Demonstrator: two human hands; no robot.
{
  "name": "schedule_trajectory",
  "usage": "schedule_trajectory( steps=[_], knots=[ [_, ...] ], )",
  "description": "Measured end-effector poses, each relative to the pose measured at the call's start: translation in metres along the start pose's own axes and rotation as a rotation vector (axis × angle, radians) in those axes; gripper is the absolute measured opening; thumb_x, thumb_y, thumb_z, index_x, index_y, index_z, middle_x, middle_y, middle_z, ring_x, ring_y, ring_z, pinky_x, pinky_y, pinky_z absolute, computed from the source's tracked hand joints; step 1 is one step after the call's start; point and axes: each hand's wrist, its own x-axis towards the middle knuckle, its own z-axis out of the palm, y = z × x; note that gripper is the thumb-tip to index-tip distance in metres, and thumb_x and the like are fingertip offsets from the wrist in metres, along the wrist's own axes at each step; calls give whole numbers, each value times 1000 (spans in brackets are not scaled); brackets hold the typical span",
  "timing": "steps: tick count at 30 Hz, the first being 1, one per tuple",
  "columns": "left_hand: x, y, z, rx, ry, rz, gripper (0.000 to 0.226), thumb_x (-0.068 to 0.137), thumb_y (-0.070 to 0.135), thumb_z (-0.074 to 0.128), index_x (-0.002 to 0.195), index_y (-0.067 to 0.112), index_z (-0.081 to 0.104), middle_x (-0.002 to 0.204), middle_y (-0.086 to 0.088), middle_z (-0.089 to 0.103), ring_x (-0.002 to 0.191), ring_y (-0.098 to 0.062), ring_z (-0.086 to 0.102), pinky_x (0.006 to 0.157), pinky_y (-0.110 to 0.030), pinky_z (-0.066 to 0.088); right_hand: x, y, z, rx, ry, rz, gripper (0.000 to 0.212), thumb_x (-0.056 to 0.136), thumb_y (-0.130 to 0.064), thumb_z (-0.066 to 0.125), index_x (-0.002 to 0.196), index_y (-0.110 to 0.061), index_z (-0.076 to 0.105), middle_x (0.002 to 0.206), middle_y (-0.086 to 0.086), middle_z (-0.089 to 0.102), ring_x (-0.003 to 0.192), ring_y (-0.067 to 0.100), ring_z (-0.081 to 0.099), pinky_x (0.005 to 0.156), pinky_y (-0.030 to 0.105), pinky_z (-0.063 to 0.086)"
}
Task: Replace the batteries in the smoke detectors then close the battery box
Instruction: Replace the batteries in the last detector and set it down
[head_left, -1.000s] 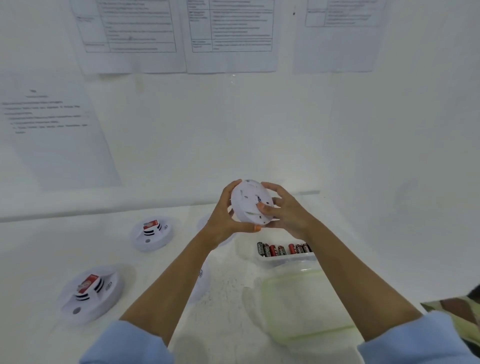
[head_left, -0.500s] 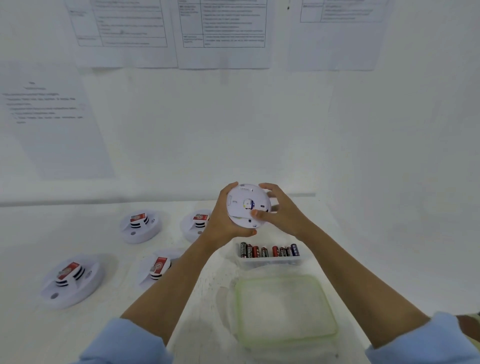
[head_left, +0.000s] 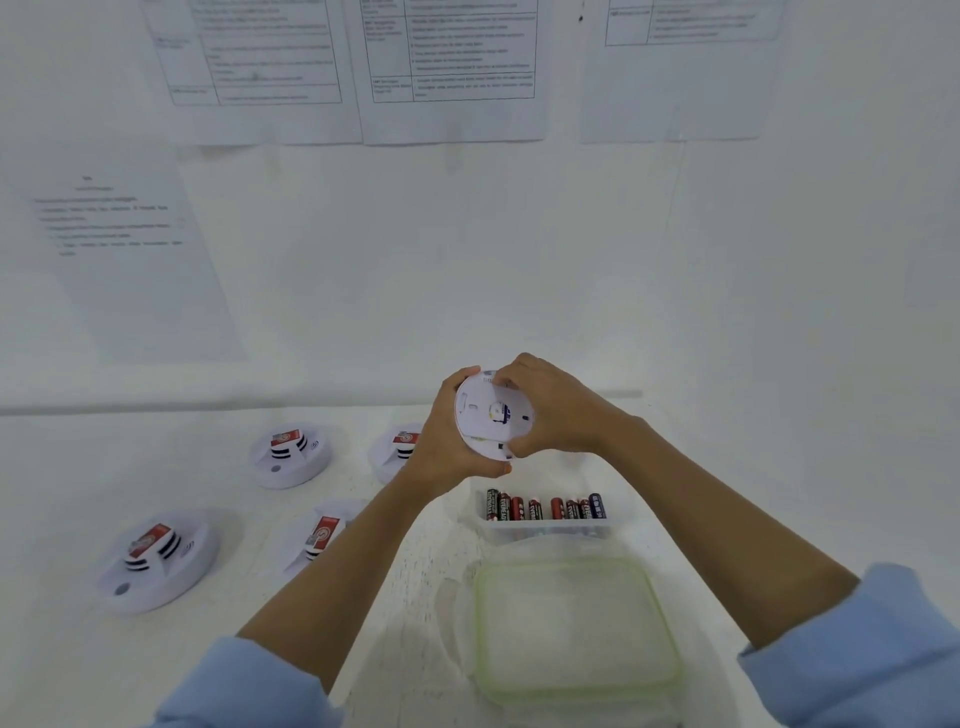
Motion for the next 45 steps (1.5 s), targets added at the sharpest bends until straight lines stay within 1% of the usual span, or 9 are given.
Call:
schedule_trajectory(
  steps=[6, 10, 14, 17, 24, 34, 40, 43, 45],
  knots=[
    [3, -6, -3, 6, -40, -22, 96, 44, 3, 80, 124, 23, 32, 122, 9, 45, 107, 4, 51, 78, -10, 47, 4, 2, -1, -99, -25, -50, 73, 63, -29, 79, 125, -10, 46, 115, 5, 48, 102, 19, 46, 82, 23, 36],
    [5, -6, -4, 8, -31, -17, 93, 44, 3, 80, 122, 26, 34, 121, 10, 45, 104, 12, 50, 78, -10, 47, 5, 2, -5, -97, -32, -58, 73, 64, -29, 79, 127, -11, 47, 114, 3, 48, 99, 15, 44, 85, 25, 37],
    [6, -6, -6, 9, -39, -9, 95, 45, 2, 81, 123, 26, 34, 123, 12, 45, 105, 11, 49, 78, -12, 49, 4, 3, -9, -31, -68, -28, 75, 67, -28, 78, 132, -13, 45, 107, -3, 43, 99, 13, 43, 82, 23, 38],
    [5, -7, -5, -3, -52, -5, 94, 46, 0, 81, 123, 28, 34, 123, 10, 45, 104, 10, 50, 76, -13, 49, 5, 3, -10, -70, -66, -39, 75, 65, -29, 79, 130, -11, 46, 111, 3, 49, 100, 17, 46, 80, 21, 36],
    [1, 0, -2, 0, -65, 4, 93, 40, 28, 79, 121, 28, 34, 122, 11, 44, 104, 14, 49, 80, -9, 47, -1, 4, -12, -29, -5, -50, 69, 61, -26, 80, 121, -10, 50, 112, 3, 50, 99, 16, 47, 83, 21, 38],
    [-30, 14, -1, 16, -17, 6, 105, 37, 21, 81, 127, 14, 27, 121, 7, 44, 105, 12, 50, 84, -11, 46, -46, -4, -9, 117, -55, 24, 67, 61, -11, 78, 121, -11, 49, 110, 0, 44, 103, 17, 42, 88, 28, 40],
    [-59, 24, 0, -5, -13, -14, 106, 38, 18, 82, 127, 11, 25, 121, 6, 43, 106, 11, 51, 82, -13, 48, -94, -20, 1, 310, -160, 130, 66, 62, -3, 75, 120, -17, 48, 115, -3, 44, 103, 12, 43, 78, 16, 40],
    [-70, 26, -2, -2, -2, -36, 110, 42, 3, 85, 133, 6, 25, 123, 3, 43, 107, 10, 51, 81, -14, 49, -117, -24, 14, 311, -263, 179, 65, 62, -5, 76, 120, -19, 48, 115, -2, 46, 101, 12, 45, 77, 17, 42],
    [-77, 31, -3, 2, 30, -48, 108, 45, -1, 81, 136, 6, 24, 125, 1, 42, 108, 10, 49, 81, -13, 49, -127, -27, 24, 282, -318, 206, 65, 64, -7, 77, 122, -17, 49, 117, 0, 46, 103, 15, 46, 84, 23, 44]
  ],
)
